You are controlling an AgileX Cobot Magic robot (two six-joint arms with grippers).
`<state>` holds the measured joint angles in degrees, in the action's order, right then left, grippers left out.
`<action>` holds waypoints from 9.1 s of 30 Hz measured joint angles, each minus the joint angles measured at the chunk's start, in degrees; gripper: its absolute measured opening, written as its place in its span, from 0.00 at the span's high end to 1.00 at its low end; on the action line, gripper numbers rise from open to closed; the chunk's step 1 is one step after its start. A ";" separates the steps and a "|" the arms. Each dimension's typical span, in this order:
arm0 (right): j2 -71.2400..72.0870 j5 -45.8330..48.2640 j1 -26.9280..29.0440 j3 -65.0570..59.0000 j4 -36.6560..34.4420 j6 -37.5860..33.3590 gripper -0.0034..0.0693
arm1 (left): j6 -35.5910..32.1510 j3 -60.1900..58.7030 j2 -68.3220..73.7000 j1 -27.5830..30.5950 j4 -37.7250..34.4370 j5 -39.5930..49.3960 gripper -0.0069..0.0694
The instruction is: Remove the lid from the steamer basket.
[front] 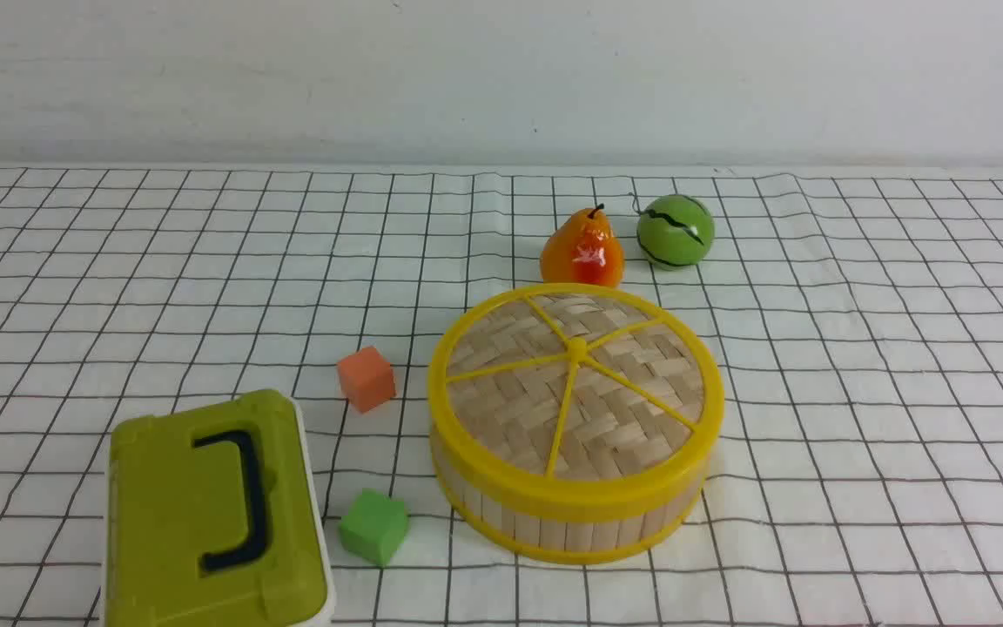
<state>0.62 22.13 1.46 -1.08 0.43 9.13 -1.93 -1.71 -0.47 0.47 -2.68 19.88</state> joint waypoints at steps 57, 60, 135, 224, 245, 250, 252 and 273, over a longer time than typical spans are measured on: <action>0.00 0.00 0.00 0.00 0.52 0.11 0.63 | 0.00 0.00 0.00 0.00 0.00 0.00 0.60; 0.00 -0.43 0.00 0.00 -8.62 5.34 0.63 | 0.00 0.00 0.00 0.00 0.00 0.00 0.60; -114.44 43.16 -31.15 109.30 -4.73 -17.79 0.31 | 0.00 0.00 0.00 0.00 0.00 0.00 0.60; -78.14 24.20 -0.30 75.13 -19.59 -23.67 0.92 | 0.00 0.00 0.00 0.00 0.00 0.00 0.60; -37.69 6.95 -0.30 42.11 -23.19 -26.31 0.98 | 0.00 0.00 0.00 0.00 0.00 0.00 0.60; -35.89 6.82 -0.30 41.72 -23.21 -26.31 0.98 | 0.00 0.00 0.00 0.00 0.00 0.00 0.60; -35.89 6.82 -0.30 41.72 -23.21 -26.10 0.98 | 0.00 0.00 0.00 0.00 0.00 0.00 0.60; -35.89 6.82 -0.30 41.72 -23.21 -25.69 0.96 | 0.00 0.00 0.00 0.00 0.00 0.00 0.60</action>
<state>-35.27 28.94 1.16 40.64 -22.77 -16.56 -1.93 -1.71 -0.47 0.47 -2.68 19.88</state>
